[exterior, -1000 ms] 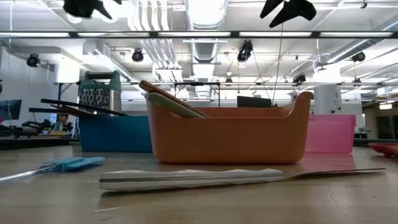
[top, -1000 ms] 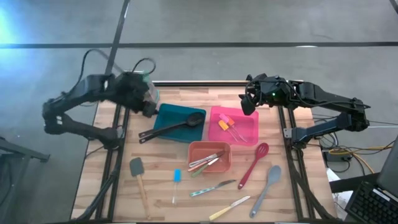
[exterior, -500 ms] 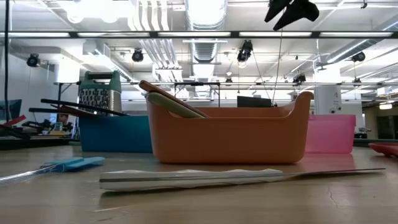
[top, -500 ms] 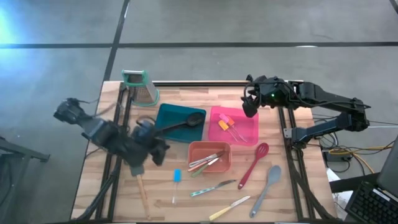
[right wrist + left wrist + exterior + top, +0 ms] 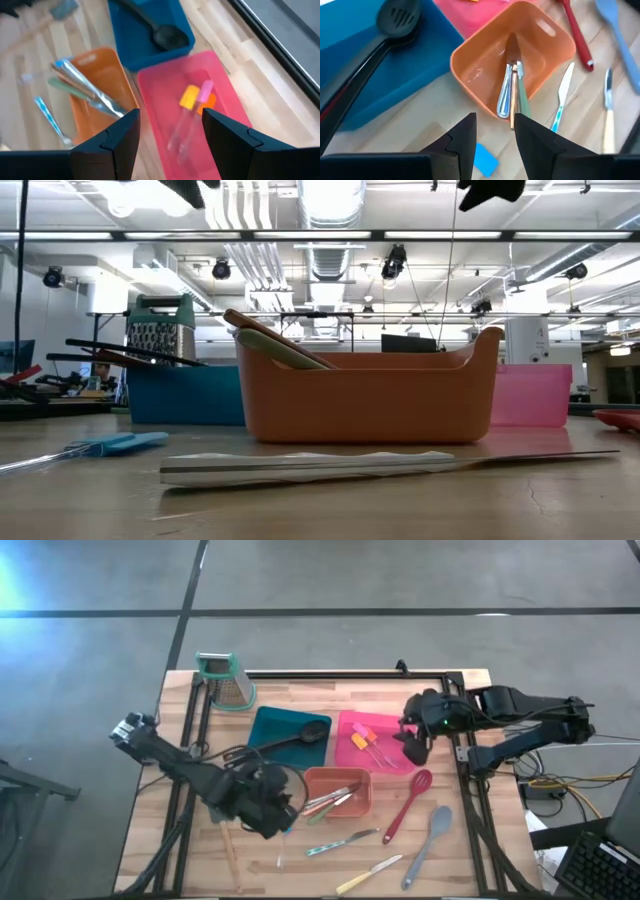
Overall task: Pick & Place Kitchen Items
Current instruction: Put the blue knife into the orange bin, then adjust the orange bin
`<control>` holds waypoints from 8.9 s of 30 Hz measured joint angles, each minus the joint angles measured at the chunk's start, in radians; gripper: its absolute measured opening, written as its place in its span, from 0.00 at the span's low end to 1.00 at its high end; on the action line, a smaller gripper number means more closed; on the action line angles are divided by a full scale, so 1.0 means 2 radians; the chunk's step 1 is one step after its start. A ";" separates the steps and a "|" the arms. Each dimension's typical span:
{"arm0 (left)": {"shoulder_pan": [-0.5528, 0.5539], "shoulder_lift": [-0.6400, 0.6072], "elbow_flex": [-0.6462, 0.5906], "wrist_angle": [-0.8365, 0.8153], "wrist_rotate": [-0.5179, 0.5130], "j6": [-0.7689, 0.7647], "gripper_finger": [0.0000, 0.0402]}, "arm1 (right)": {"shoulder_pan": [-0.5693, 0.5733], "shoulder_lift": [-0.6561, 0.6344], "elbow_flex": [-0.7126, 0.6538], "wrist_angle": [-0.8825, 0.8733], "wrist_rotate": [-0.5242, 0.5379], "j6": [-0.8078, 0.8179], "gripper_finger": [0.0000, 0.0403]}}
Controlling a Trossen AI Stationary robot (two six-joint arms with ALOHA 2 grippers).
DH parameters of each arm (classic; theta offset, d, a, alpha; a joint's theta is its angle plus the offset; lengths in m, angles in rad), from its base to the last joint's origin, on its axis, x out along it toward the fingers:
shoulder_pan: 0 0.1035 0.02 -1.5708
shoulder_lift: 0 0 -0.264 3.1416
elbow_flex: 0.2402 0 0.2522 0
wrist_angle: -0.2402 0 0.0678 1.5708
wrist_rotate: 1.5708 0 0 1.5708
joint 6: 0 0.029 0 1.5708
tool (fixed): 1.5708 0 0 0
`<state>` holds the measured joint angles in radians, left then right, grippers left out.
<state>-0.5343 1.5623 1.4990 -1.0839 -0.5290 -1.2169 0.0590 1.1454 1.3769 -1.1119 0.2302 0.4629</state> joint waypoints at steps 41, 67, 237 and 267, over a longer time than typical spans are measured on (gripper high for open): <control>0.015 0.235 0.002 0.291 0.224 0.257 0.33 | 0.027 -0.003 0.001 -0.050 0.098 -0.014 0.46; -0.012 0.190 0.119 0.191 0.144 0.310 0.33 | 0.007 -0.003 0.001 -0.029 0.099 -0.041 0.46; 0.176 0.184 0.076 -0.049 0.404 0.456 0.30 | 0.007 -0.001 0.001 0.023 0.095 -0.049 0.46; 0.208 0.072 0.197 -0.235 0.169 0.383 0.64 | 0.183 0.005 -0.050 0.039 0.020 0.091 0.37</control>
<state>-0.1184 1.7064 1.8923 -1.5532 -0.1901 -0.4512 0.4248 1.1552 1.2777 -1.0329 0.2712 0.6442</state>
